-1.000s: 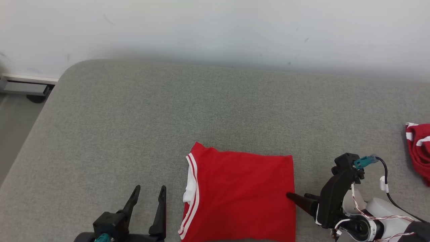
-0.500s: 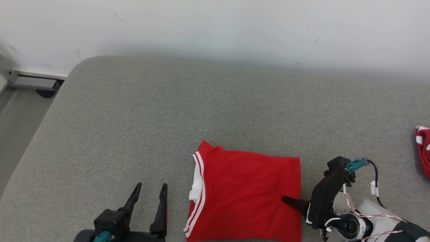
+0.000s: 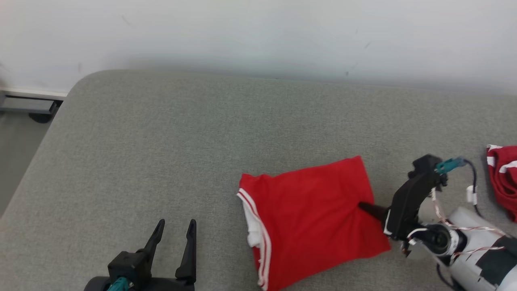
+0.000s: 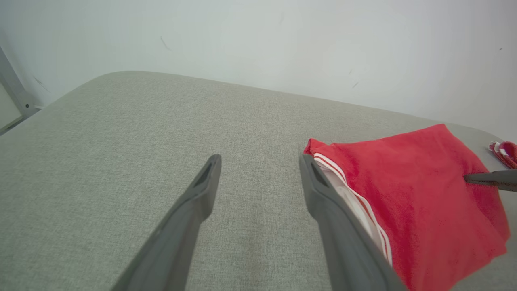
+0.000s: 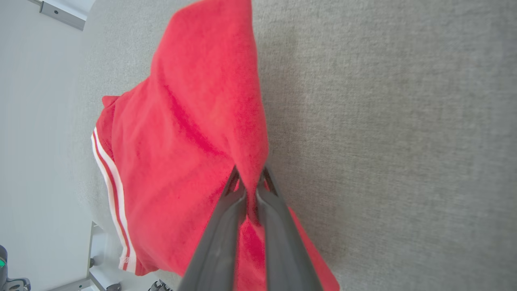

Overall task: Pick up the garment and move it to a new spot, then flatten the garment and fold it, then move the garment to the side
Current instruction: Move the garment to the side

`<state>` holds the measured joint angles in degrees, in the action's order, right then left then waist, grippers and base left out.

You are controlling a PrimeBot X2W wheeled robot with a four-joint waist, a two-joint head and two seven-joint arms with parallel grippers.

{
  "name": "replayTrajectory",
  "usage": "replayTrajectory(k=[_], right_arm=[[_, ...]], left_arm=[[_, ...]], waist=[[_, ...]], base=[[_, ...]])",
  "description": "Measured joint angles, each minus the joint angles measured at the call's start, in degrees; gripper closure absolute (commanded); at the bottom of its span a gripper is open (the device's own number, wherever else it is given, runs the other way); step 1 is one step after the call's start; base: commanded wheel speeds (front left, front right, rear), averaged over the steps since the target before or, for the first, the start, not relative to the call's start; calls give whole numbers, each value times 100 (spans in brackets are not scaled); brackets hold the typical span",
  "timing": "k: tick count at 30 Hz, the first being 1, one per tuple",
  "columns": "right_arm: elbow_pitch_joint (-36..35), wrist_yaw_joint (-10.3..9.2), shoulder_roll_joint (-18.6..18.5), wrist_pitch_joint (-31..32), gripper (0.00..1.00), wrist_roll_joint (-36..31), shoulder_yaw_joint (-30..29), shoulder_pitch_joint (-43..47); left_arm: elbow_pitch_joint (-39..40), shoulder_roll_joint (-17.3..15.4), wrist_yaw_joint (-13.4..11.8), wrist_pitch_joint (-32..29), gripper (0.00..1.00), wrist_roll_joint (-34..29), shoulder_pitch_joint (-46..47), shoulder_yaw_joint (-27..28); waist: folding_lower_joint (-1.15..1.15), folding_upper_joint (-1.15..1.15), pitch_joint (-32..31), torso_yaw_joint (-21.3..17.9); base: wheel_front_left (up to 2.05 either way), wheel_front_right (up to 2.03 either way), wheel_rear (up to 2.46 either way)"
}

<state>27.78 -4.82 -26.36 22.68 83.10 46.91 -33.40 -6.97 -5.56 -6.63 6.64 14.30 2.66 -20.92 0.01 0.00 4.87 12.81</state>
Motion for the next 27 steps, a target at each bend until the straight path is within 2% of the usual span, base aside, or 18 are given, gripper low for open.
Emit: replayTrajectory(k=[11, 23, 27], right_arm=[[242, 36, -557, 190, 100, -155, -187, -666], [356, 79, -1201, 363, 100, -258, -379, -1173], [360, 80, -1300, 407, 100, -350, -391, -1308]], left_arm=[[37, -4, -40, 2, 0, 0, -7, 3], [308, -18, -40, 3, 0, -22, 2, 13], [390, -19, -41, 3, 0, -48, 8, 19]], waist=[[-1, 0, -27, -268], [0, 0, 250, -546], [-1, 1, 331, -633]], base=[[0, 0, 0], [0, 0, 0], [0, 0, 0]])
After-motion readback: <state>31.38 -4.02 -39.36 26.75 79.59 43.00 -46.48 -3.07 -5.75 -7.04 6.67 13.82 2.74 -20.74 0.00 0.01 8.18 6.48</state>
